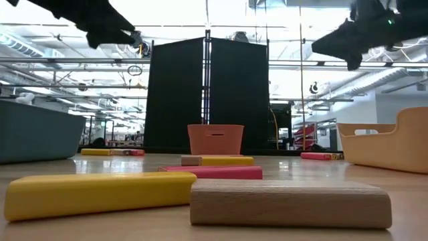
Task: Sort blocks
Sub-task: Put the bottom right yellow block into the yellow bin
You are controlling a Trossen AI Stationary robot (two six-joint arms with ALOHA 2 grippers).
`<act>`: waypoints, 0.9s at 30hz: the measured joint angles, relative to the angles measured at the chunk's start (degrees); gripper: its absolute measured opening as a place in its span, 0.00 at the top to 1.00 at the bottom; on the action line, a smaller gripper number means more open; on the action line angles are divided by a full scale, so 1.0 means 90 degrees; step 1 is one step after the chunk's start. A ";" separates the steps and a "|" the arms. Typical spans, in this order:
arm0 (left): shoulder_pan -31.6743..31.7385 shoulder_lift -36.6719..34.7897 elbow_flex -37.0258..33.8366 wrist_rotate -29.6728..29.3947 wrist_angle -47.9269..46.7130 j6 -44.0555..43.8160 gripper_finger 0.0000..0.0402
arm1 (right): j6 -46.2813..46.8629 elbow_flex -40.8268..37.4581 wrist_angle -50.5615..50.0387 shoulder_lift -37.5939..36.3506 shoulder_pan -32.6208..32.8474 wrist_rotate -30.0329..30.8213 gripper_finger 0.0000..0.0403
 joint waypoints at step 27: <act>0.0430 0.1387 -0.0372 0.0192 0.2651 0.1953 0.45 | 0.0943 0.4735 -0.6325 0.5492 -0.1241 -0.2097 0.72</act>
